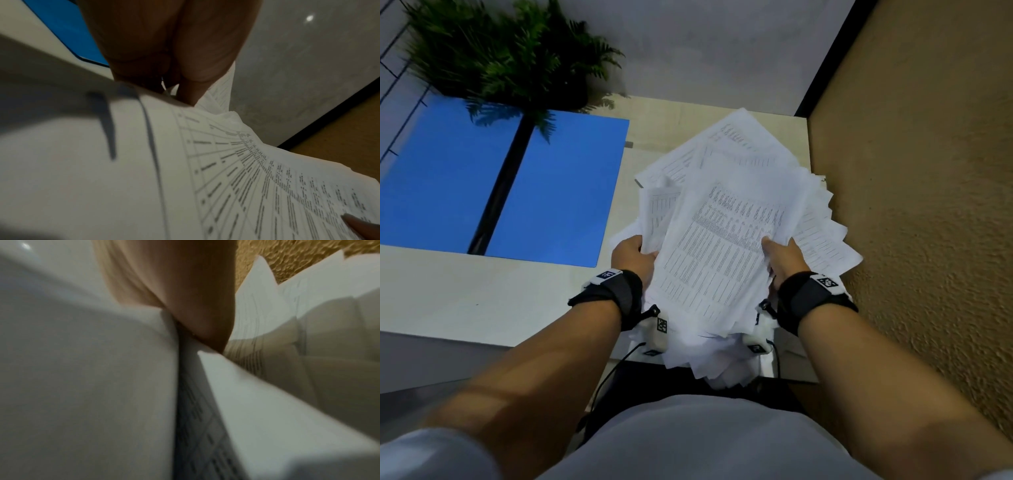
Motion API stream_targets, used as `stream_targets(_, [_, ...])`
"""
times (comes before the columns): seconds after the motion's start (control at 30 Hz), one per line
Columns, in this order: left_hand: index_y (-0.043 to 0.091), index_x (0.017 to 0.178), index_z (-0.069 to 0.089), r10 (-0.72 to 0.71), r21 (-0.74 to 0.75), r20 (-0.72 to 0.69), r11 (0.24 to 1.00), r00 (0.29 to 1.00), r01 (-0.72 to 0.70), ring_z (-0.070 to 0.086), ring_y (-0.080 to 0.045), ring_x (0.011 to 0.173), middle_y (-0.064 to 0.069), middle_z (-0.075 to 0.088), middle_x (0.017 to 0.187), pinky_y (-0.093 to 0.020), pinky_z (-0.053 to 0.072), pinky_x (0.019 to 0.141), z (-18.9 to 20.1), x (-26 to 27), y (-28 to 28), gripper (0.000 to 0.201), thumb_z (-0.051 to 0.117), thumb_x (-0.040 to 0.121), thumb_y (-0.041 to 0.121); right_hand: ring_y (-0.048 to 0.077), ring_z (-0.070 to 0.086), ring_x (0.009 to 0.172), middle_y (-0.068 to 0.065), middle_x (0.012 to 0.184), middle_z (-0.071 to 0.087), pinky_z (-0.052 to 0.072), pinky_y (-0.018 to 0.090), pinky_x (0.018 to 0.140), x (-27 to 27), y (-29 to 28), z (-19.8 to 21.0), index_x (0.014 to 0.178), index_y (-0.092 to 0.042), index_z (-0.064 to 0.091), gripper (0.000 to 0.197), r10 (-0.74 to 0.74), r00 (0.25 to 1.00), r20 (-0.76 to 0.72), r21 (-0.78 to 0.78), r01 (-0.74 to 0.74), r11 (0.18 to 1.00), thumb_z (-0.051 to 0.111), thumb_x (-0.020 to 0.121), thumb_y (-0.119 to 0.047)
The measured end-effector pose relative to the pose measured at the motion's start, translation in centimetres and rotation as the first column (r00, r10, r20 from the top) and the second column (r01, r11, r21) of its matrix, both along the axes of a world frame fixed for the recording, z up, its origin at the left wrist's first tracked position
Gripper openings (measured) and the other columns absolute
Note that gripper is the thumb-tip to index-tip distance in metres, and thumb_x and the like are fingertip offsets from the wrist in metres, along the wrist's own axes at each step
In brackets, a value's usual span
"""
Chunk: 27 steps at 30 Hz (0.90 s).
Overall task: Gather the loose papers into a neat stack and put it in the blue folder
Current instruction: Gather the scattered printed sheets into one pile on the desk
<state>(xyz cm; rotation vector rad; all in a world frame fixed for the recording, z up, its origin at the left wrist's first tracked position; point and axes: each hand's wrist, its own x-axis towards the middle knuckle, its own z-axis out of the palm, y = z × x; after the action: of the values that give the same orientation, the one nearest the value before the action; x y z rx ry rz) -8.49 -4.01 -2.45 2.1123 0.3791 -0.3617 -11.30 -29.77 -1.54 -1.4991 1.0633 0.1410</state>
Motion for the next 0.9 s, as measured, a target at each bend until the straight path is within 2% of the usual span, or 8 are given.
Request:
stream_targets(0.1, [0.013,0.088,0.062,0.035,-0.019,-0.018,0.999,0.999,-0.035,0.057,-0.019,0.075,0.004,0.061,0.084,-0.027,0.045,0.071,-0.2,-0.1,0.3,0.008,0.068,0.091,0.018,0.016,0.051,0.066,0.004,0.091,0.059,0.047,0.023,0.054,0.0,-0.3,0.1,0.124,-0.014,0.053,0.030,-0.014,0.997,0.074,0.051,0.010,0.999,0.061,0.096,-0.020])
stream_targets(0.2, [0.016,0.064,0.031,0.184,-0.055,-0.041,0.981,0.982,-0.186,0.034,-0.021,0.065,0.001,0.034,0.065,-0.029,0.033,0.068,-1.2,0.6,0.9,0.042,0.060,0.095,0.018,0.017,0.055,0.079,0.009,0.117,0.060,0.052,0.030,0.069,-0.8,-1.3,0.0,0.140,-0.013,0.046,0.048,-0.062,0.989,0.135,0.009,0.061,0.998,0.060,0.095,-0.007])
stream_targets(0.3, [0.018,0.065,0.022,0.260,-0.082,-0.041,0.961,0.965,-0.263,0.028,-0.020,0.069,-0.002,0.026,0.069,-0.032,0.027,0.069,-1.4,0.9,1.3,0.045,0.053,0.098,0.022,0.022,0.056,0.079,0.013,0.117,0.060,0.052,0.036,0.077,-1.3,-3.7,0.6,0.140,-0.007,0.047,0.047,-0.029,0.998,0.064,-0.057,0.032,0.998,0.060,0.094,-0.007])
stream_targets(0.47, [0.004,0.093,0.049,0.209,-0.131,-0.055,0.968,0.976,-0.214,0.051,-0.018,0.071,-0.003,0.055,0.084,-0.029,0.045,0.078,-0.5,1.5,0.8,0.017,0.044,0.104,0.017,0.023,0.054,0.068,0.010,0.084,0.060,0.045,0.030,0.060,-1.3,-5.4,1.5,0.114,-0.001,0.056,0.025,0.267,0.955,-0.132,-0.098,-0.281,0.955,0.065,0.093,-0.011])
stream_targets(0.53, [0.010,0.110,0.055,0.219,-0.199,-0.096,0.952,0.971,-0.234,0.055,-0.024,0.094,-0.007,0.062,0.108,-0.036,0.049,0.092,-0.6,1.8,0.4,0.016,0.042,0.103,0.017,0.027,0.058,0.077,0.013,0.096,0.064,0.050,0.033,0.070,-0.7,-4.5,1.2,0.121,0.000,0.057,0.035,0.315,0.940,-0.134,-0.079,-0.327,0.942,0.068,0.090,-0.011])
stream_targets(0.63, [0.023,0.092,0.049,0.192,-0.161,-0.141,0.963,0.971,-0.214,0.043,-0.020,0.101,0.001,0.054,0.102,-0.029,0.039,0.085,-0.5,2.1,-0.1,0.019,0.038,0.104,0.014,0.030,0.059,0.094,0.017,0.112,0.061,0.051,0.035,0.081,0.3,-2.4,0.5,0.123,0.001,0.058,0.038,0.268,0.945,-0.190,-0.207,-0.305,0.929,0.065,0.086,-0.004])
stream_targets(0.77, [-0.008,0.122,0.052,0.077,0.150,-0.161,0.987,0.984,-0.053,0.056,-0.037,0.112,-0.023,0.053,0.128,-0.039,0.045,0.091,-0.3,2.7,0.3,0.037,0.052,0.100,0.022,0.039,0.049,0.123,0.020,0.137,0.047,0.043,0.038,0.103,0.4,-0.8,0.5,0.134,-0.004,0.054,0.052,0.064,0.955,-0.289,-0.437,-0.191,0.879,0.055,0.083,-0.015])
stream_targets(0.9, [-0.008,0.111,0.060,0.042,0.230,-0.051,0.973,0.998,-0.029,0.060,-0.037,0.102,-0.022,0.057,0.120,-0.035,0.046,0.079,-0.3,2.0,0.5,0.032,0.061,0.094,0.020,0.037,0.051,0.121,0.022,0.139,0.046,0.045,0.038,0.103,-0.4,-0.6,0.0,0.136,-0.004,0.052,0.050,0.058,0.947,-0.315,-0.407,-0.189,0.894,0.054,0.086,-0.010])
